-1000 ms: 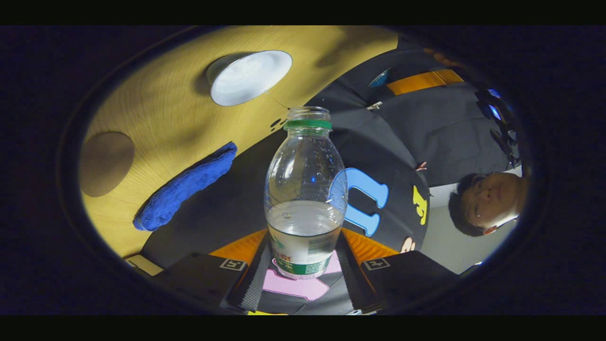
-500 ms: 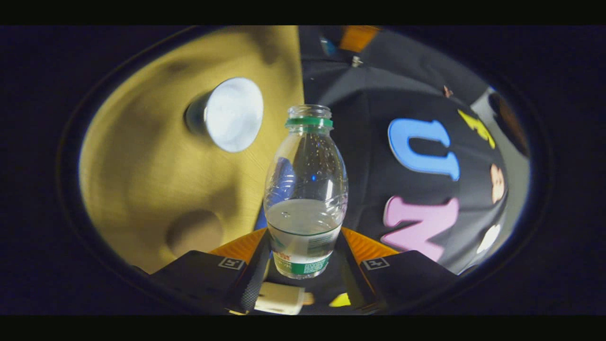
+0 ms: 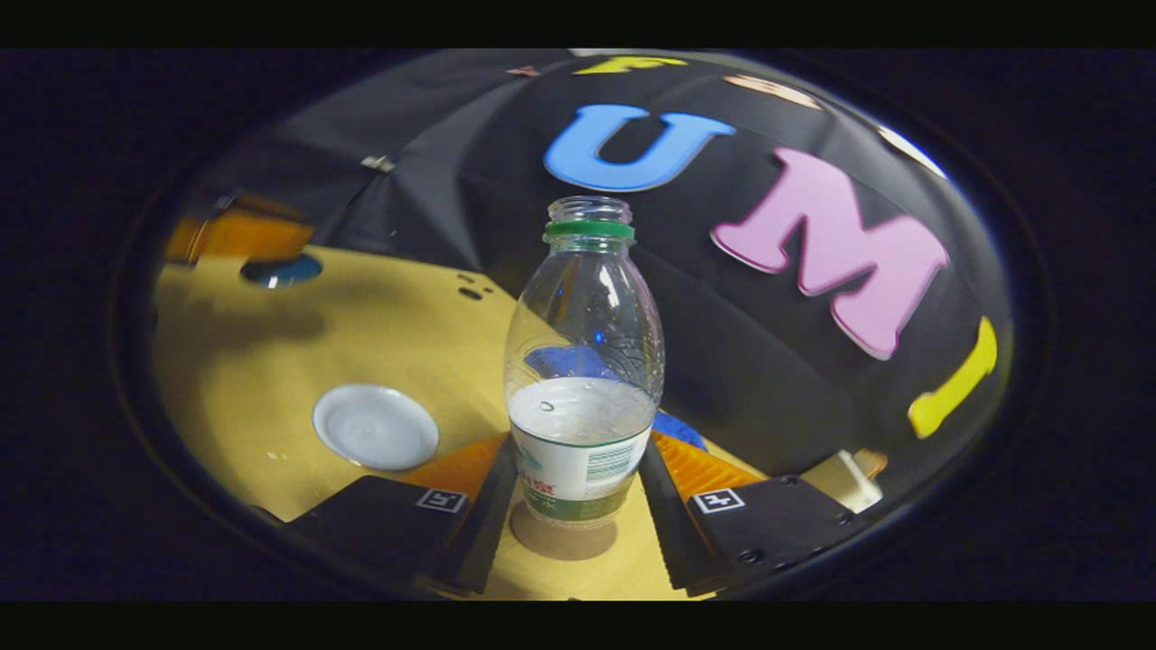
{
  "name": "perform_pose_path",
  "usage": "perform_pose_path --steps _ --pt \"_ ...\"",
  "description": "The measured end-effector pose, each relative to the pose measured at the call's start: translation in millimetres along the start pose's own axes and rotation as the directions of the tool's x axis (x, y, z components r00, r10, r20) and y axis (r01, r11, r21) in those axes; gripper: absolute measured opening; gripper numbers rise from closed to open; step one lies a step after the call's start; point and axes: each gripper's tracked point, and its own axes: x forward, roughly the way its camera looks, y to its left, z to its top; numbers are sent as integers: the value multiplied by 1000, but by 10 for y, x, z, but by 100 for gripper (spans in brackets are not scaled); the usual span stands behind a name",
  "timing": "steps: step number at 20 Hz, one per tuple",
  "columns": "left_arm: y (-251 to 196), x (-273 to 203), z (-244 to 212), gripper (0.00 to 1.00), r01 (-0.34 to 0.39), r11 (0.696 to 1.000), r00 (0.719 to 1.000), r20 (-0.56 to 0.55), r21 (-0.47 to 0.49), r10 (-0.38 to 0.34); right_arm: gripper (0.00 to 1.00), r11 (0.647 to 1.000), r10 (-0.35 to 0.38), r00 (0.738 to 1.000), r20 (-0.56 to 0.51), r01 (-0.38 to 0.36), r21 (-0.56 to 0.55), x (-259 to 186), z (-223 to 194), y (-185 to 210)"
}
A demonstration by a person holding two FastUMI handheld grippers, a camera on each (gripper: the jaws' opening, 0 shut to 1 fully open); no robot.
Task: Open the teacup lid with one hand, grasp the water bottle and pour water into the teacup with the other hand; after pouring, place the water bottle on the coaster and then close the teacup lid.
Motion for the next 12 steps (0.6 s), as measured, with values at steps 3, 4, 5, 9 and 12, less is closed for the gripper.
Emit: perform_pose_path --steps 3,4,5,9,12 --pt "-132 42 36 36 22 1000 1000 5 7 -22 75 980 -6 999 33 -1 198 17 25 50" --pt "-163 60 42 34 28 1000 1000 4 6 -28 75 967 -4 999 42 -7 255 35 26 80" --pt "-201 73 56 32 34 999 999 5 6 -34 75 953 1 999 45 -14 303 58 8 113" --pt "-312 127 72 28 48 999 999 5 16 -48 75 914 -24 1000 16 15 405 134 -116 153" --pt "-387 151 57 32 57 998 998 -2 17 -57 75 908 -32 999 -8 32 417 241 -207 197"
